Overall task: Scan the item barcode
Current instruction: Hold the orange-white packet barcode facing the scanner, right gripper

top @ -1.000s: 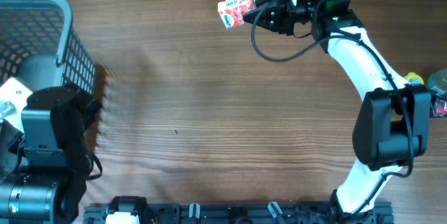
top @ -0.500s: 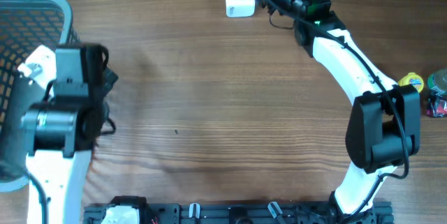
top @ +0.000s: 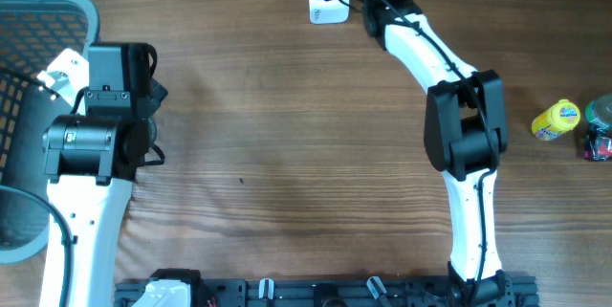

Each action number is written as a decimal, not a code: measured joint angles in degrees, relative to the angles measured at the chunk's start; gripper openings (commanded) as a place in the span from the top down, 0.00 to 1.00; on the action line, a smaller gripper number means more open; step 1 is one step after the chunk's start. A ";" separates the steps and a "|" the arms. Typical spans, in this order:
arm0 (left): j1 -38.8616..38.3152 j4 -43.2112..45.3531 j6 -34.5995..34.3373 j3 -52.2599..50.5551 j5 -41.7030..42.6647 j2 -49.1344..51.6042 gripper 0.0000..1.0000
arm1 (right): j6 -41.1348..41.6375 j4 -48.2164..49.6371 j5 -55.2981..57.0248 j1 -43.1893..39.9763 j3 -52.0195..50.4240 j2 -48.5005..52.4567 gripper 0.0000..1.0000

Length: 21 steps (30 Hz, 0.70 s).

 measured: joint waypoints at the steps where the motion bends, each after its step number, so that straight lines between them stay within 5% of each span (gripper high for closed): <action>1: 0.00 -0.17 0.00 0.00 0.00 0.00 0.00 | 0.22 -2.49 -1.68 -0.68 0.11 0.00 0.95; 12: 0.00 -4.98 -4.50 0.00 -0.02 0.00 0.00 | 0.63 -21.90 -20.15 -7.10 0.39 0.00 0.95; 21: 0.00 -6.97 -9.53 0.00 0.00 0.00 0.00 | 0.63 -22.14 -16.63 -9.60 0.39 0.00 0.95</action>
